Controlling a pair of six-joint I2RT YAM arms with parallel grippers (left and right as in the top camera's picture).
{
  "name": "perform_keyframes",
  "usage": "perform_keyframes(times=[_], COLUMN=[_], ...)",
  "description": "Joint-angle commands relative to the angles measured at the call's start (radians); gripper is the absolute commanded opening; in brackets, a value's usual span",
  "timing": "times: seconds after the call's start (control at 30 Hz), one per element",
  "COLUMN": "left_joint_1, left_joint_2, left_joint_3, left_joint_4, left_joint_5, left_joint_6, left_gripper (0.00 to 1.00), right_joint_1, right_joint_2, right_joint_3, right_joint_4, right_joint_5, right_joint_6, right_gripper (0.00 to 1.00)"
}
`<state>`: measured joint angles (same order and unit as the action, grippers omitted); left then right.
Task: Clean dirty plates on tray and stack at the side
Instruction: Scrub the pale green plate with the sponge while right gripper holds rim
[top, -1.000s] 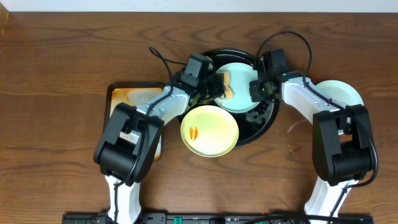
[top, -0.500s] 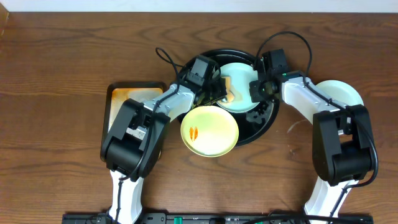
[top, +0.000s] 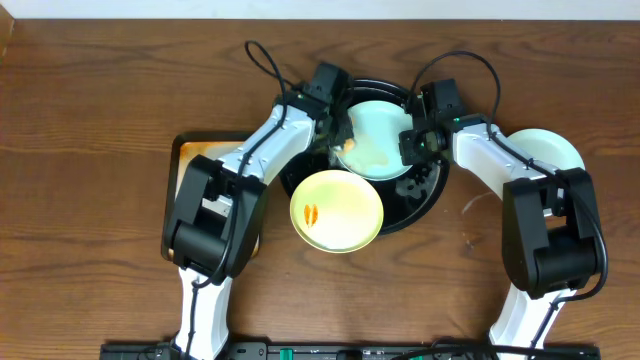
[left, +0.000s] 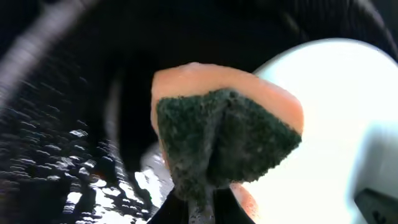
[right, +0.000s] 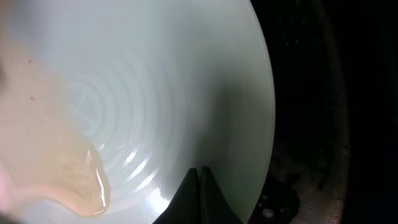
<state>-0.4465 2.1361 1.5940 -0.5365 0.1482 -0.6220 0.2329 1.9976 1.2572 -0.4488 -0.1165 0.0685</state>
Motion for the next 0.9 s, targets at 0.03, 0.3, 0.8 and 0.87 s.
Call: perform_keyframes(times=[0.03, 0.3, 0.8, 0.87], left_joint_1=[0.031, 0.031, 0.030, 0.030], left_joint_2=[0.012, 0.009, -0.047, -0.047], left_joint_3=[0.064, 0.098, 0.098, 0.098], left_joint_4=[-0.053, -0.137, -0.143, -0.123], left_joint_5=[-0.111, -0.047, 0.053, 0.087], left_joint_6=[0.043, 0.094, 0.265, 0.274], left_gripper=[0.07, 0.08, 0.08, 0.08], right_joint_1=[-0.011, -0.012, -0.084, -0.082], right_joint_2=[0.019, -0.017, -0.217, -0.203], right_joint_3=[-0.002, 0.006, 0.006, 0.006], right_joint_4=[-0.017, -0.016, -0.095, -0.083], right_joint_5=[0.040, 0.035, -0.074, -0.153], right_joint_6=[0.013, 0.011, -0.043, -0.072], right_gripper=[0.01, 0.09, 0.33, 0.33])
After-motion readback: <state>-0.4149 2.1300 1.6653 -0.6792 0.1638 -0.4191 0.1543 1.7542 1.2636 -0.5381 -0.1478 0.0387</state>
